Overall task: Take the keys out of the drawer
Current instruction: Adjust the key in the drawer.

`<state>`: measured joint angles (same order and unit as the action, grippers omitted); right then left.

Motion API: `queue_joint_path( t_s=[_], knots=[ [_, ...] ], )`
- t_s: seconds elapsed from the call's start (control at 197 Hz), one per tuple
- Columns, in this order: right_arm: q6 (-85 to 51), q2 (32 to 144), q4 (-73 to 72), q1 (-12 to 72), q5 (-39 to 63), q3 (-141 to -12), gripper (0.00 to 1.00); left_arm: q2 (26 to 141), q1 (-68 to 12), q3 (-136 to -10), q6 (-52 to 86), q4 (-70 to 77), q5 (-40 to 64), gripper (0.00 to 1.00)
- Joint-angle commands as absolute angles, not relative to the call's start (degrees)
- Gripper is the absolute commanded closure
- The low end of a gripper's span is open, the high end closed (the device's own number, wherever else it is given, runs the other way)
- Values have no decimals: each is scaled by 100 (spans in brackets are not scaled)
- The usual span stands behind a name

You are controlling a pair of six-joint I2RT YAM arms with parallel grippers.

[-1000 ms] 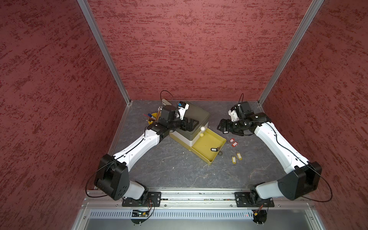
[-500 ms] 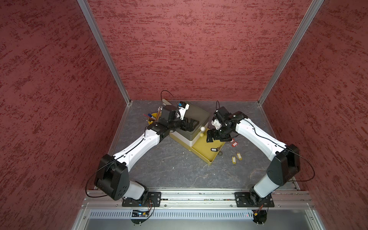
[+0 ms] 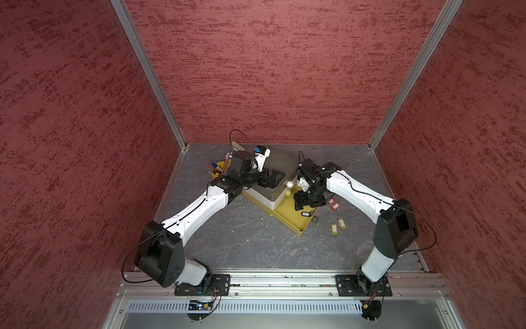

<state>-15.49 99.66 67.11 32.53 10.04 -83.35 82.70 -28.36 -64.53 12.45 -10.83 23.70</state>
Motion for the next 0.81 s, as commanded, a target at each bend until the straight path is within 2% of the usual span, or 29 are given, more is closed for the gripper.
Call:
queue_joint_path(
  t_s=[0.0,0.304,0.802],
  knots=[
    [-1393,10115,6582,3281,714,-8175,24,8342,-2917,-6095,1641,-2338,2348,0],
    [-1013,10363,6491,3281,352,-7954,34,8349,-3093,-6049,1731,-2294,2176,0],
    [-434,10537,6107,3278,-186,-7665,32,8390,-3190,-6143,1835,-2391,1995,0]
  ],
)
